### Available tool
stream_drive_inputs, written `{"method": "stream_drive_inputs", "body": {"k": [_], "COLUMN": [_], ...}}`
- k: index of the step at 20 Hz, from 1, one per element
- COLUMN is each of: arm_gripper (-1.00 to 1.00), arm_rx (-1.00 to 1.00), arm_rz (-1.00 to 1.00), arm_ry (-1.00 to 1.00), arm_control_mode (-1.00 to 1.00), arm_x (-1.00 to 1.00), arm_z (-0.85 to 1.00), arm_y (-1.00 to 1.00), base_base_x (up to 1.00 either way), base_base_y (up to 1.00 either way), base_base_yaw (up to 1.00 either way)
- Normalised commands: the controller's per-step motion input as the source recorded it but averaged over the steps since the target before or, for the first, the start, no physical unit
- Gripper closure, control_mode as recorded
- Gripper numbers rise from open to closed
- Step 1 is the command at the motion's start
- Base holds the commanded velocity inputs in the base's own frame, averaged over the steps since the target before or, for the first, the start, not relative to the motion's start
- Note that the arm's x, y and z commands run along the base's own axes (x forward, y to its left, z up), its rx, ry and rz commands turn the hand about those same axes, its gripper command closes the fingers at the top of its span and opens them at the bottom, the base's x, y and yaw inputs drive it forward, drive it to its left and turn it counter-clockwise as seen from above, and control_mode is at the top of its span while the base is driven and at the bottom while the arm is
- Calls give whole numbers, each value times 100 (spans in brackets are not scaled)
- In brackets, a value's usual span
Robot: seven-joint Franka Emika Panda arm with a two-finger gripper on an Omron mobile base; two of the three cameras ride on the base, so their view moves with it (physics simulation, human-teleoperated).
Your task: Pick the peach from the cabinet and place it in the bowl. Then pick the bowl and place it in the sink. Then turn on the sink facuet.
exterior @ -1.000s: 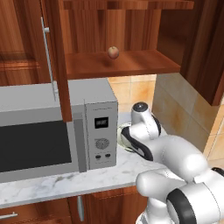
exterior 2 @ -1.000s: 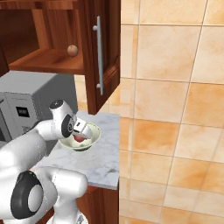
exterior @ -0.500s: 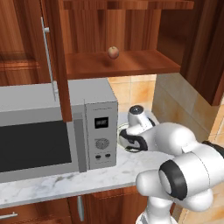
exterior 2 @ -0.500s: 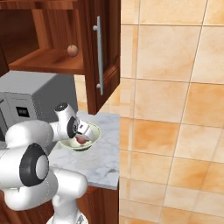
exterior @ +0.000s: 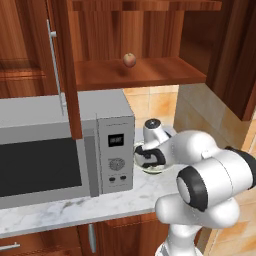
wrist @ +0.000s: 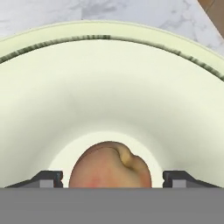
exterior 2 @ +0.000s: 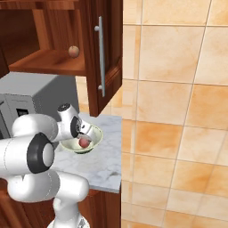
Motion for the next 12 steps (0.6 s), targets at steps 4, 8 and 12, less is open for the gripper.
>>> {"method": "stream_drive_inputs", "body": {"k": [4,8,12], "arm_gripper": [-100,-100,-100], "arm_rx": [8,13,14], "arm_rz": [0,0,-10], "arm_ry": [0,-1,0], "arm_control_mode": [-100,-100,-100], "arm_x": [-11,-43,-58], "arm_z": [7,31,40], "arm_y": [0,-4,-25], "base_base_x": [0,0,0], "base_base_y": [0,0,0], "base_base_yaw": [0,0,0]}}
